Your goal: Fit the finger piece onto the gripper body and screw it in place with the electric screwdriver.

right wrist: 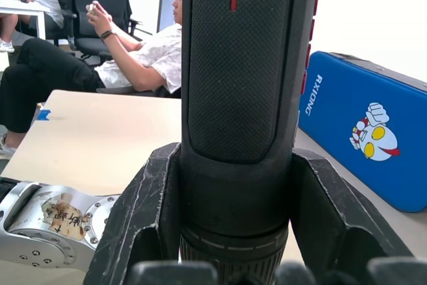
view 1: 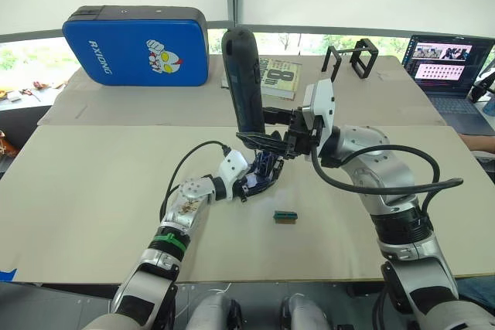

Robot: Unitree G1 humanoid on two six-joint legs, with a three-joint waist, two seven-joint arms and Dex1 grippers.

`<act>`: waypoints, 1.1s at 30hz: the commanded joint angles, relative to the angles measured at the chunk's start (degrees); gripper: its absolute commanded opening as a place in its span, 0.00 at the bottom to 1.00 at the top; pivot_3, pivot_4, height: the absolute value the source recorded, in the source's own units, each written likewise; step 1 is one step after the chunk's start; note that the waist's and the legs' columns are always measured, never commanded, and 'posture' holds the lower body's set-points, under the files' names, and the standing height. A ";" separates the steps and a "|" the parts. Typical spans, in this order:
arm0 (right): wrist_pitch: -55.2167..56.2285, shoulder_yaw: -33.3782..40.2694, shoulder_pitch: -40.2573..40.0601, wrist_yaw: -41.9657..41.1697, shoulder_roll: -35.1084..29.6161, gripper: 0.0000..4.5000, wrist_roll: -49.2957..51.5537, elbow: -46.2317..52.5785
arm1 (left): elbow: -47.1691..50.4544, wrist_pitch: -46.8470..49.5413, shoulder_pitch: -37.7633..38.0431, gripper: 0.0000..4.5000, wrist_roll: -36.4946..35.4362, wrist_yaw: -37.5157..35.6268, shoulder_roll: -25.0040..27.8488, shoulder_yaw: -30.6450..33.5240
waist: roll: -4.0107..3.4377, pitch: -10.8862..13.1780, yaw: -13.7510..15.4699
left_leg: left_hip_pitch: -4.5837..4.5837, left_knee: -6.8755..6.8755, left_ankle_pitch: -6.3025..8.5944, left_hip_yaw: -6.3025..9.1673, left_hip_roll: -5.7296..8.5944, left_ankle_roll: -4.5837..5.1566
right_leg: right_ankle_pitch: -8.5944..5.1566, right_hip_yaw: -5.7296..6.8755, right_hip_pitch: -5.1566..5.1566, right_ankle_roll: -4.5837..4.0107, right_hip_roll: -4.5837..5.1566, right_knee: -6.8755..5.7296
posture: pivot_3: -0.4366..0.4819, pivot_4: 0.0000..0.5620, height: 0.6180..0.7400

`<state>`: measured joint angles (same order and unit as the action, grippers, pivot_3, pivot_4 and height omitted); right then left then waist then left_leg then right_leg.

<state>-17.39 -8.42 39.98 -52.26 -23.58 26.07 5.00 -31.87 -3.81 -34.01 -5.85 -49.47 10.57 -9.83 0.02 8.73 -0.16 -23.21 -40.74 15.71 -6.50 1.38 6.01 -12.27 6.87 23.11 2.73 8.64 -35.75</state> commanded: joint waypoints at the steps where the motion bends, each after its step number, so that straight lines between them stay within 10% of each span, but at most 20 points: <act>1: -2.92 -0.91 -3.79 0.99 -2.99 0.41 -4.50 -4.70 | 2.64 -2.43 -1.14 0.50 -0.93 -0.67 0.17 0.88 | 0.00 -0.01 -0.01 | 0.00 0.00 0.00 0.00 0.00 0.00 | 0.00 0.00 0.01 0.00 0.01 0.00 | 0.48 0.27 1.00; 25: -21.91 15.77 7.02 4.79 -2.99 0.41 28.41 14.71 | 1.68 2.03 0.17 0.50 -0.61 -0.88 -0.69 -0.09 | 0.00 0.02 0.61 | -1.00 -0.09 -0.03 -0.03 0.06 0.05 | 0.06 0.14 0.82 0.02 0.00 -0.12 | 0.48 0.27 1.00; 30: -39.74 21.45 -0.21 10.08 -14.76 0.41 46.34 16.32 | 15.95 10.92 5.76 1.00 -4.19 -6.05 7.61 1.35 | 0.04 0.07 0.39 | -1.07 -0.03 -0.01 0.00 0.00 0.09 | 0.08 0.10 0.93 -0.01 0.05 -0.11 | 0.48 0.27 1.00; 33: -46.01 23.65 -5.06 12.59 -21.48 0.41 48.83 13.76 | 25.91 15.72 10.34 1.00 -7.67 -10.00 14.19 2.77 | 0.04 0.09 -0.09 | -1.07 0.00 -0.01 -0.02 -0.08 0.08 | 0.06 0.11 0.97 -0.06 0.07 -0.02 | 0.48 0.27 1.00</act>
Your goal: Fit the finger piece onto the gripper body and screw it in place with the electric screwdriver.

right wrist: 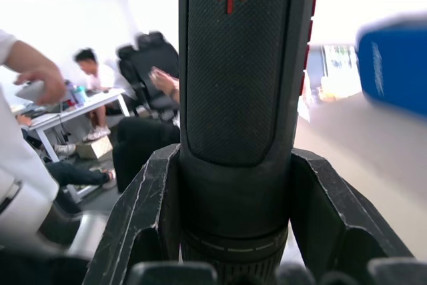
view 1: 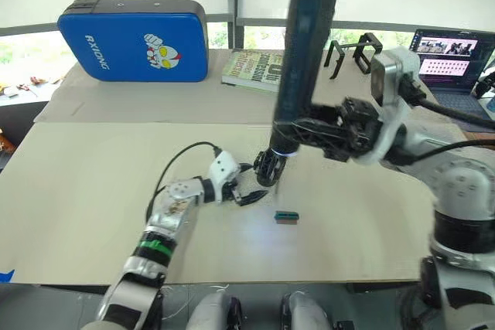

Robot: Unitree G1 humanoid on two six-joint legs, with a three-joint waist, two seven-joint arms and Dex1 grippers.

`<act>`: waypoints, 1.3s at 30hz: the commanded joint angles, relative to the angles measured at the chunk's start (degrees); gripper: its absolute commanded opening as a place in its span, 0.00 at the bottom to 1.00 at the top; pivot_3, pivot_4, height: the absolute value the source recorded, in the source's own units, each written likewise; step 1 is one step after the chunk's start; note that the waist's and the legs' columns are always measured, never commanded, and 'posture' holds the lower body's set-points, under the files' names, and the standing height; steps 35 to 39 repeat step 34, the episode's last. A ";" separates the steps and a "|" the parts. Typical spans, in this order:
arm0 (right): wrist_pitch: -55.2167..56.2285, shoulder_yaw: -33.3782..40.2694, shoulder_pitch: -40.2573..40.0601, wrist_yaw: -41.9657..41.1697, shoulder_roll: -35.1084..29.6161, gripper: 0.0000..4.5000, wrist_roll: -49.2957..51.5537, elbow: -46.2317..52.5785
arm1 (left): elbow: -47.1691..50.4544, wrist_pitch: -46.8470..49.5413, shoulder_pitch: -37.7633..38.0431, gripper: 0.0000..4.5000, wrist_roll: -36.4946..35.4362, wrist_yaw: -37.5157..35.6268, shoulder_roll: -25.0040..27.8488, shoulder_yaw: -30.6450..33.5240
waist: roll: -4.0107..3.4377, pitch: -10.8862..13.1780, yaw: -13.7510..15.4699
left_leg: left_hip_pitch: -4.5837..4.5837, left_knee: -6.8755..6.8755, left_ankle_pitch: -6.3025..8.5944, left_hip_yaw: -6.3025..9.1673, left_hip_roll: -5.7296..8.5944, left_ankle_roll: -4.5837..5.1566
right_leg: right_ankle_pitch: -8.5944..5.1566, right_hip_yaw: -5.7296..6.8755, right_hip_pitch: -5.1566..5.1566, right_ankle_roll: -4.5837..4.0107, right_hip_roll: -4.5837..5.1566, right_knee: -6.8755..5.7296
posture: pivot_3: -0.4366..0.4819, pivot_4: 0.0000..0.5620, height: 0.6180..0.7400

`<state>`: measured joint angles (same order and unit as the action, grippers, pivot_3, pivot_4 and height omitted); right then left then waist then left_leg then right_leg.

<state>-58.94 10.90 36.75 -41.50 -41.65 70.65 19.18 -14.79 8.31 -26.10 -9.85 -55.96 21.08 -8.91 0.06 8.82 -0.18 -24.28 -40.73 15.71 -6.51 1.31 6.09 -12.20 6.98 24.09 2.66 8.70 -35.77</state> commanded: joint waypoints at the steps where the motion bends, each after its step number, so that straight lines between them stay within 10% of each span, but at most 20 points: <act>1: -8.25 5.24 -3.19 2.93 -5.87 0.41 6.06 -4.35 | 12.65 5.33 4.49 1.00 -5.52 -5.45 6.71 3.01 | 0.00 0.00 -0.07 | 0.03 0.00 0.00 0.00 -0.05 0.00 | 0.00 0.01 -0.04 -0.02 -0.01 0.03 | 0.48 0.27 1.00; 15: -17.27 -12.75 -3.81 -1.47 -14.47 0.41 -19.20 -34.79 | 26.59 16.01 11.95 1.00 -12.95 -8.10 20.61 9.25 | -0.21 0.12 0.61 | 0.00 -0.03 0.01 -0.15 0.08 0.04 | -0.01 -0.02 0.02 0.00 0.13 0.07 | 0.48 0.27 1.00; 16: -16.64 -13.53 -3.67 -3.03 -15.24 0.64 -20.58 -35.10 | 26.93 16.62 12.30 1.00 -13.27 -8.17 21.21 9.76 | -0.20 0.12 0.55 | 0.02 -0.04 0.01 -0.15 0.04 0.04 | -0.01 -0.02 -0.01 0.00 0.07 0.08 | 0.48 0.27 1.00; 19: -14.05 -14.09 -3.70 -8.46 -18.12 0.85 -23.75 -34.87 | 27.57 18.16 13.86 1.00 -14.42 -8.77 23.51 11.36 | -0.20 0.12 0.61 | 0.05 -0.05 0.01 -0.12 0.00 0.04 | -0.03 -0.06 -0.05 0.02 -0.01 0.10 | 0.48 0.27 1.00; 21: -4.68 -14.19 -5.90 -17.31 -23.69 1.00 -27.89 -33.11 | 28.02 19.94 16.04 1.00 -16.42 -10.74 26.90 14.37 | -0.24 0.15 0.87 | 0.02 -0.05 0.01 -0.11 0.02 0.04 | -0.06 -0.08 -0.01 0.06 -0.01 0.10 | 0.48 0.27 1.00; 28: 37.61 -5.28 -14.11 -43.47 -36.11 1.00 -40.77 -40.85 | 21.10 21.37 22.10 1.00 -19.51 -19.25 40.79 27.14 | -0.35 0.23 0.34 | 0.12 -0.02 0.02 -0.12 0.00 0.00 | -0.21 -0.14 -0.01 0.23 -0.07 0.10 | 0.48 0.27 1.00; 39: 51.68 -0.87 -16.68 -49.24 -35.13 1.00 -44.94 -48.70 | 18.36 19.49 22.05 1.00 -19.47 -21.66 43.16 28.23 | -0.41 0.26 -0.17 | 0.26 0.01 0.11 -0.15 -0.06 -0.18 | -0.24 -0.24 -0.04 0.17 -0.07 0.10 | 0.48 0.27 1.00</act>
